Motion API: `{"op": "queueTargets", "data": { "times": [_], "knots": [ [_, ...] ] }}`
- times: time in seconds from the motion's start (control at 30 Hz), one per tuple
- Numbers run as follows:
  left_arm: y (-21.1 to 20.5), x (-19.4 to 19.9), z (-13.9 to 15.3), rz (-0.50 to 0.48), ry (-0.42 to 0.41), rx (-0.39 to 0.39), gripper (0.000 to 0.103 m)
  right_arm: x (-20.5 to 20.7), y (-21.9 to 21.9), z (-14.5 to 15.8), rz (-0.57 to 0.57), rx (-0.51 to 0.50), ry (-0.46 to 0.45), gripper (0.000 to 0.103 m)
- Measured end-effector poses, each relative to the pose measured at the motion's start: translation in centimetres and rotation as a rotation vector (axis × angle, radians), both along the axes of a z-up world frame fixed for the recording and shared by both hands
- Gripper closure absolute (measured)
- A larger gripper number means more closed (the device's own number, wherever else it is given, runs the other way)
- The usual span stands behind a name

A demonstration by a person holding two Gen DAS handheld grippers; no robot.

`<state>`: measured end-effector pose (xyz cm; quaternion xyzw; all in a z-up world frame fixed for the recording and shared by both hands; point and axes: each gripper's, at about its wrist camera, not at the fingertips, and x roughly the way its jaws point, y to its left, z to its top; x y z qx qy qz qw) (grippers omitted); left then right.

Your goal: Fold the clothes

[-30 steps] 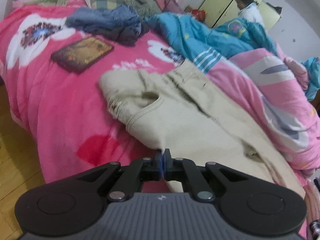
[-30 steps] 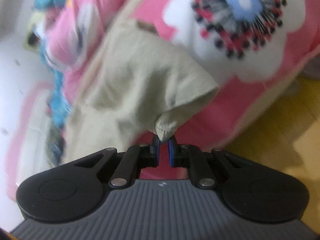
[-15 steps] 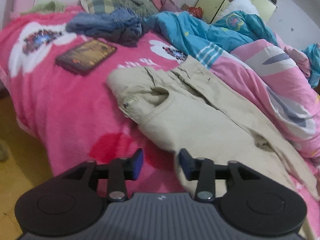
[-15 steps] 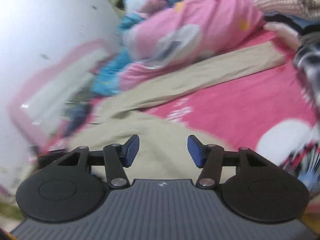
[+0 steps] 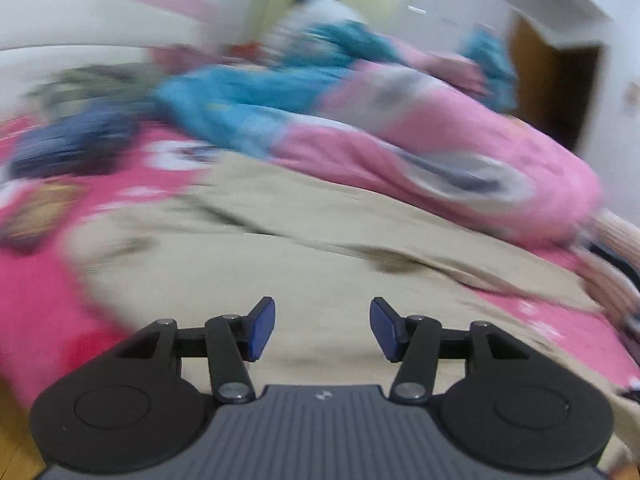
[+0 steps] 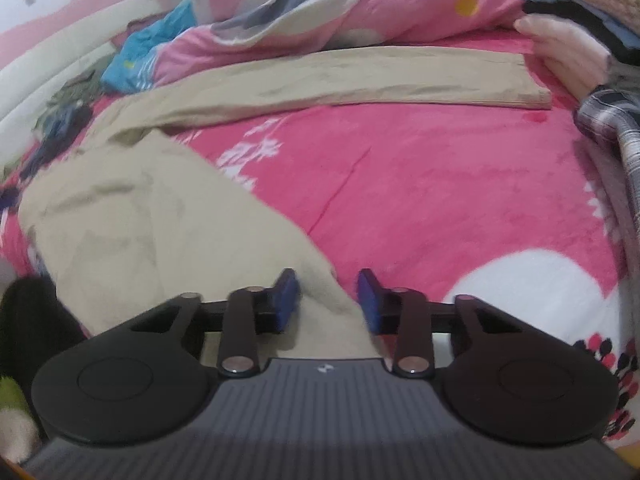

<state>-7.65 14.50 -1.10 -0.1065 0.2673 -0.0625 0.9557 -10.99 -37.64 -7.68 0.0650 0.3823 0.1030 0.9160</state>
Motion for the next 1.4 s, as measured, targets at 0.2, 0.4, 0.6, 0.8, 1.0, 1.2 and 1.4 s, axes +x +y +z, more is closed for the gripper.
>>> {"op": "queueTargets", "data": {
  "times": [0.2,0.4,0.6,0.8,1.0,1.2,1.4],
  "knots": [
    [-8.8,4.5,-2.4,-0.188,0.051,0.165,0.050,-0.4,1.6,2.5,-0.017,-0.118,-0.078,0.100],
    [-11.3,5.3,-3.7,-0.187,0.071,0.299,0.051,1.3,2.7,6.8,-0.028,-0.261,-0.164,0.100],
    [-11.3,5.3,-5.0,-0.169,0.105,0.328,0.049,5.6,2.2,0.5,-0.036,-0.375,-0.039,0.100],
    [-11.0,5.0,-5.3,-0.160,0.100,0.330,0.044,4.4,-2.4,1.0,-0.259,-0.233,-0.105,0.075],
    [-10.9,5.2,-5.3,-0.131,0.118,0.319,0.039,-5.1,-10.3,2.5,-0.555,0.270,-0.175,0.051],
    [-11.1,5.3,-5.3,-0.115,0.125,0.324,0.038,-10.7,-6.8,-1.2,-0.487,0.373,-0.153,0.037],
    [-11.0,5.1,-5.3,-0.098,0.130,0.315,0.036,-8.5,-1.3,-1.5,-0.340,0.167,-0.072,0.100]
  ]
}}
